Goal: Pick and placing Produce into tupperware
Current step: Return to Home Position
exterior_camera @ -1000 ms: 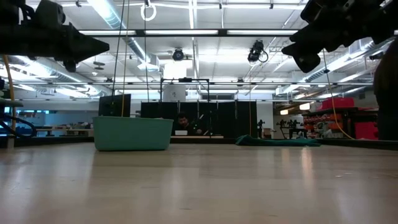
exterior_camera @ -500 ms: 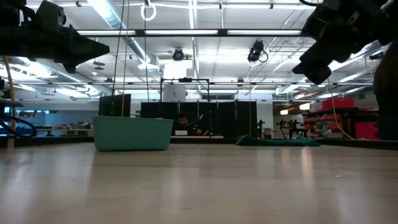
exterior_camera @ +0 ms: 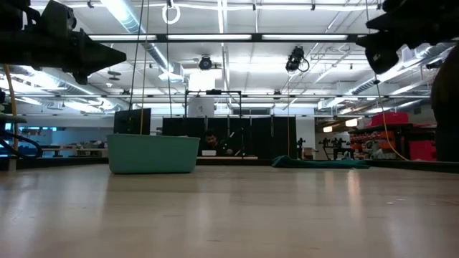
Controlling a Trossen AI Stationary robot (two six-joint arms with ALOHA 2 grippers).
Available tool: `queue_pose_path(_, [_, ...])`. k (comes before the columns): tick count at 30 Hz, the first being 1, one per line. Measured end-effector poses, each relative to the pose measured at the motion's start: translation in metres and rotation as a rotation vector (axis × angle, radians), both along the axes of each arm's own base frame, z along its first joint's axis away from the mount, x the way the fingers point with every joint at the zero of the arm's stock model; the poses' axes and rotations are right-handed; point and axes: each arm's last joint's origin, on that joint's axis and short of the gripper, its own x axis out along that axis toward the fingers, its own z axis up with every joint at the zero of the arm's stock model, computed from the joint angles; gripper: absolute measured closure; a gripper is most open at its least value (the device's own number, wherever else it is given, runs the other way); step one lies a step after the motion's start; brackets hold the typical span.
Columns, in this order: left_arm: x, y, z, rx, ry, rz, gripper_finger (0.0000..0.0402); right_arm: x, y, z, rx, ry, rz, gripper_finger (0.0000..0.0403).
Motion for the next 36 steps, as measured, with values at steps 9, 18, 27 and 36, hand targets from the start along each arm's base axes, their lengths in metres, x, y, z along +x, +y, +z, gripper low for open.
queue_pose_path(9, [0.000,0.000,0.000,0.000,0.000,0.000,0.0364,-0.004,0.007,-0.047,0.067,-0.198,0.073,0.0230])
queue_pose_path(18, [0.000,0.000,0.000,0.000,0.000,0.000,0.0371,-0.003,0.005,-0.065,0.094,-0.172,-0.025,0.0230])
queue_pose_path(27, [0.000,0.000,0.000,0.000,0.000,0.000,0.0376,-0.002,0.003,-0.071,0.118,-0.140,-0.091,0.0230])
queue_pose_path(36, [0.000,0.000,0.000,0.000,0.000,0.000,0.0363,-0.002,0.002,-0.079,0.174,-0.039,-0.130,0.0230])
